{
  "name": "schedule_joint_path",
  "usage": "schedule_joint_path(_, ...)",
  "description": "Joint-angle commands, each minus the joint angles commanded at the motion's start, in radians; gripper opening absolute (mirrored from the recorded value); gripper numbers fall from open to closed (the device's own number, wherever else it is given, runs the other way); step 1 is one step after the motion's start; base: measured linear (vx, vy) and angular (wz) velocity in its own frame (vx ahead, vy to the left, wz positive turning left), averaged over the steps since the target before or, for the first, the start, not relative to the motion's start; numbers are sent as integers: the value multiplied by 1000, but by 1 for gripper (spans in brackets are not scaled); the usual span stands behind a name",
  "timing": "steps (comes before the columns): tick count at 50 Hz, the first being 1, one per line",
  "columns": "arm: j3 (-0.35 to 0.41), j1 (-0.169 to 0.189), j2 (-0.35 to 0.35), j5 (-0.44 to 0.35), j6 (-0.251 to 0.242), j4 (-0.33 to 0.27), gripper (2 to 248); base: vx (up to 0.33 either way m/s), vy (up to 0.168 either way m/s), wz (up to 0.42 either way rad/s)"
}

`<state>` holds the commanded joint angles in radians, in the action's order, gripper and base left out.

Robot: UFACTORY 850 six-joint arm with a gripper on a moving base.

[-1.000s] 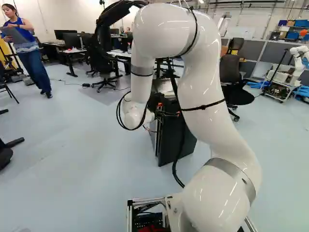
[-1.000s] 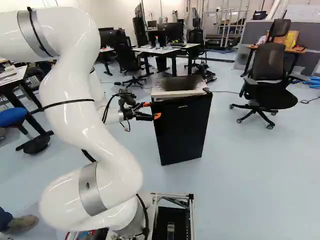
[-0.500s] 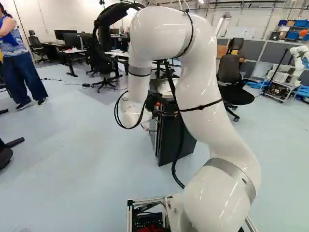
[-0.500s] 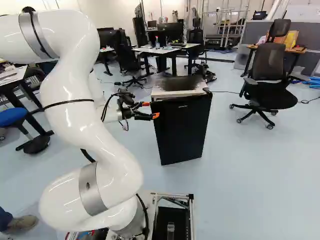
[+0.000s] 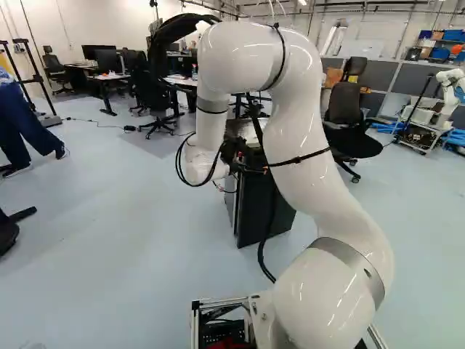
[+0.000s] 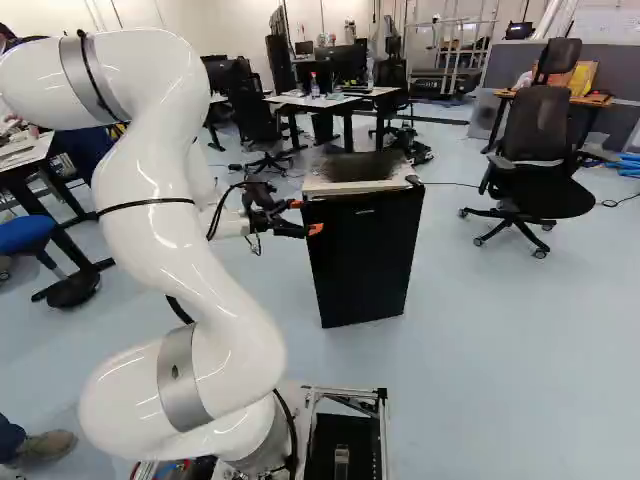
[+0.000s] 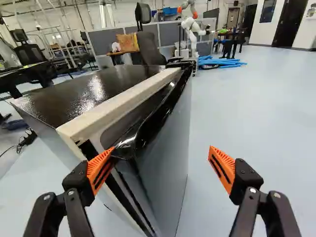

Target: Grab a drink from the fridge

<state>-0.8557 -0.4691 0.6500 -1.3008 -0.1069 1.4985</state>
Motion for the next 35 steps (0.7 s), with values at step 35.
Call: schedule_joint_path(35, 91, 10, -45, -21, 0, 76, 247, 0, 0, 0)
